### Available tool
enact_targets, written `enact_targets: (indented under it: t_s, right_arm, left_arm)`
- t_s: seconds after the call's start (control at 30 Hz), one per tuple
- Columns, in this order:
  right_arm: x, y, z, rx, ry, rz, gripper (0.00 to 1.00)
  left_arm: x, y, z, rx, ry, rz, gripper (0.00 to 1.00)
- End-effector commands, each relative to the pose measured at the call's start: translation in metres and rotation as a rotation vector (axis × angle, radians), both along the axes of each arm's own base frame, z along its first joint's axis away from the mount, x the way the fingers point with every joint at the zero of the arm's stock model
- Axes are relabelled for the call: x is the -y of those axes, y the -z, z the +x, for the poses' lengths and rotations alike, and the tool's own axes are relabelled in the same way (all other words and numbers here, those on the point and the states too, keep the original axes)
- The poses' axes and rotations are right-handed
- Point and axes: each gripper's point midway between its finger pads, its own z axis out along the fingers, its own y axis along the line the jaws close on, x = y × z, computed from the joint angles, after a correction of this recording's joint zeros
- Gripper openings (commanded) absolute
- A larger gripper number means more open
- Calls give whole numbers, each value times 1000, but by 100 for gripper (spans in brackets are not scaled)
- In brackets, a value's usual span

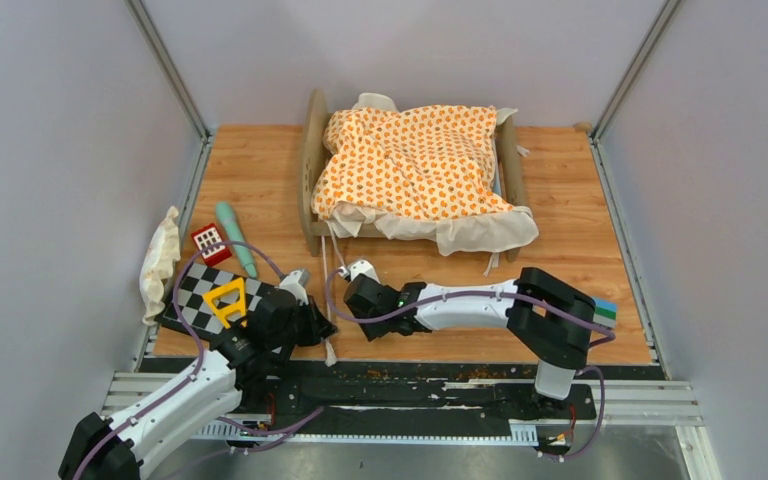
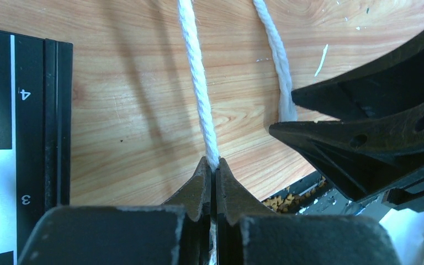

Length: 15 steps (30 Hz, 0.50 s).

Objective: Set up the pet bed
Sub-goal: Tie the ropes to the bed frame.

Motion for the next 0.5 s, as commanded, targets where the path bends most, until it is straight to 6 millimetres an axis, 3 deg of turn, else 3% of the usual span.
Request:
enact_targets:
  t_s: [0.0,0.1,0.23,0.47]
  right_arm:
    - [20,27,-34,-75,-32,-102,31]
    - [24,22,-38,-63,-31,-106,18]
    - [19,1,-41,-55,-29,-35,1]
    - [6,-55,-43,-27,-60,130,0]
  left_arm:
    - [7,-10,4,23,9,-31,0]
    - [9,-15,5,26,11,-41,0]
    - [12,-22,5,29,16,-59,0]
    - [16,-40,8,48,23,-83,0]
